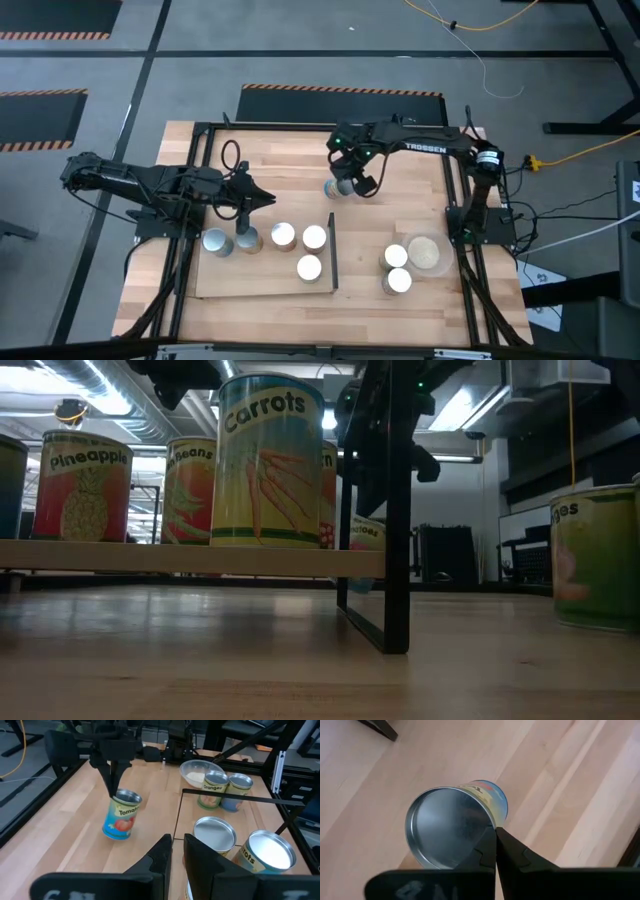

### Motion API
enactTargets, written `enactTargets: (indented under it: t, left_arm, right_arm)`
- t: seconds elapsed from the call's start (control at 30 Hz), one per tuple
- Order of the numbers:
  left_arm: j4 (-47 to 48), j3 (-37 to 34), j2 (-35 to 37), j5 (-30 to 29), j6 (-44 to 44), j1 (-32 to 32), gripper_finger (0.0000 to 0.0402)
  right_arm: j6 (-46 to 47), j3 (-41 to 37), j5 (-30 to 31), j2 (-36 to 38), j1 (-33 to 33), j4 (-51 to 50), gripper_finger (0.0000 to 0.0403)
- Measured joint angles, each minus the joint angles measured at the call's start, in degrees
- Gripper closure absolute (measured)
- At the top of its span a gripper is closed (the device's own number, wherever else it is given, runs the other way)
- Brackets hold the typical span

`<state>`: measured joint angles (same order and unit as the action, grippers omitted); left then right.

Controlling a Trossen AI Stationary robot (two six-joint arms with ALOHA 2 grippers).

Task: Pick and place cans onto a shelf
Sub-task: Put the tomato can on the shelf

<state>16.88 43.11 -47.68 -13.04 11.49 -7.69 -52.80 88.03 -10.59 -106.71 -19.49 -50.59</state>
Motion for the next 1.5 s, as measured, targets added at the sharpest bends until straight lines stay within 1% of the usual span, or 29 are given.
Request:
enactTargets:
  t: [0.4, 0.8, 1.3, 1.5]
  left_arm:
    - [0.0, 0.0, 0.0, 0.0, 0.0, 0.0, 0.0358]
    - [0.0, 0.0, 0.0, 0.0, 0.2, 0.0, 0.0358]
    - [0.0, 0.0, 0.0, 0.0, 0.2, 0.0, 0.0358]
    - [0.0, 0.0, 0.0, 0.0, 0.2, 0.1, 0.0358]
  right_arm:
    - [0.0, 0.0, 0.4, -0.2, 0.3, 0.2, 0.0396]
    - [0.0, 0.0, 0.4, -0.2, 0.3, 0.4, 0.0351]
    - [0.0, 0.0, 0.4, -0.2, 0.3, 6.8, 0.0349]
    - [0.3, 0.0, 0.9, -0.2, 0.7, 7.4, 0.0350]
